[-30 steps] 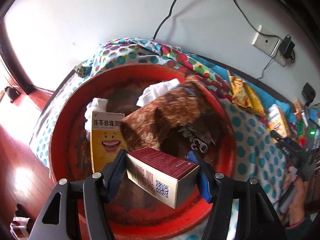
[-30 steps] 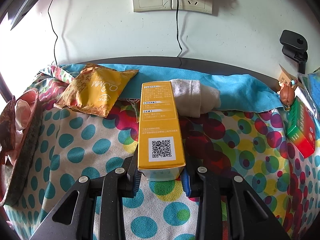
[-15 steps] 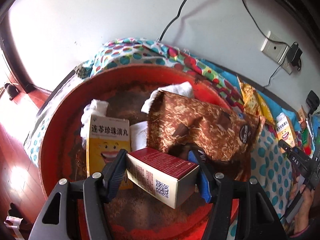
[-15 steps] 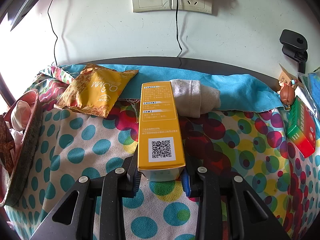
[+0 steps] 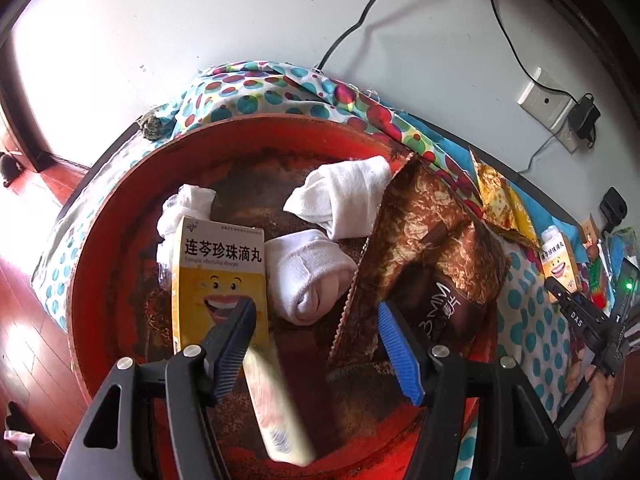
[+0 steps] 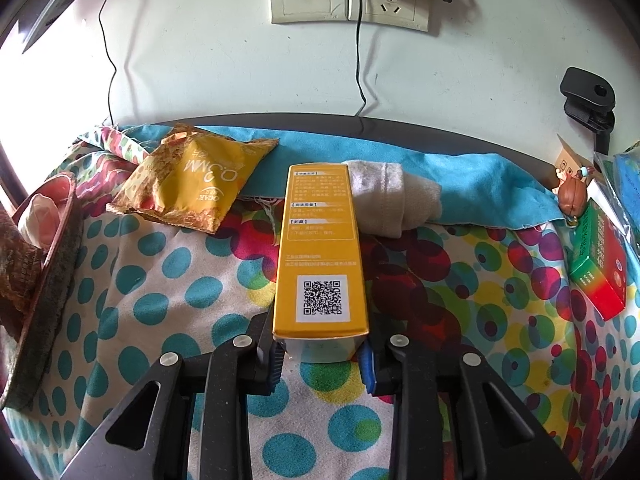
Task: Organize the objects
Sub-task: 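Lower the white box into the red tray and open the left gripper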
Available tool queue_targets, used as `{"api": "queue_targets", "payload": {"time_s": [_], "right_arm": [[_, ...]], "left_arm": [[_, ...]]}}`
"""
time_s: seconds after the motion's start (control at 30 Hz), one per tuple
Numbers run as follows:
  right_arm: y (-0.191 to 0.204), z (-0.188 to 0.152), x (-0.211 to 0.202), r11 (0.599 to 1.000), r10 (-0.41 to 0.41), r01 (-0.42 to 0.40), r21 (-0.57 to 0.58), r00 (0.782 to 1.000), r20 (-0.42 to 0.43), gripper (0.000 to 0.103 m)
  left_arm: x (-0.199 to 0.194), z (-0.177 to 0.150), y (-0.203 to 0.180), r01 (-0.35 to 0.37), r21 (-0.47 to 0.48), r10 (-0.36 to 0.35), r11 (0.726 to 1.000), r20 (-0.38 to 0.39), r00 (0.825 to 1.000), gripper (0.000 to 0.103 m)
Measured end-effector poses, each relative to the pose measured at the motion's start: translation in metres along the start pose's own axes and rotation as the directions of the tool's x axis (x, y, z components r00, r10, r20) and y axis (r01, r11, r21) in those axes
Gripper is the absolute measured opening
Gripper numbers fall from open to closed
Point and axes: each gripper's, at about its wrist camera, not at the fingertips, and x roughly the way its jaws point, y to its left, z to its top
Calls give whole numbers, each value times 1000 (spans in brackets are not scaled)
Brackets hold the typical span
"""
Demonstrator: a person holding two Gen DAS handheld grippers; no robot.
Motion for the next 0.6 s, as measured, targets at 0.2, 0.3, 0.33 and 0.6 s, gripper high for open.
{"api": "queue_targets", "payload": {"time_s": [0.2, 0.3, 0.33, 0.6], "right_arm": [[5, -2, -19, 999, -8, 12, -37, 996, 91, 28], [8, -3, -28, 998, -11, 19, -58, 990, 138, 28], [10, -5, -34, 998, -4, 15, -68, 986, 166, 28], [12, -5, -47, 995, -15, 37, -96, 975, 220, 28]], "left_arm": [[-16, 3, 6, 24, 10, -24, 1000, 68, 997, 67], [-22, 5, 13, 46, -21, -44, 999, 98, 994, 68], [-23, 5, 14, 40, -24, -37, 999, 102, 994, 68], [-16, 5, 19, -9, -15, 11, 1000, 113, 994, 68]]}}
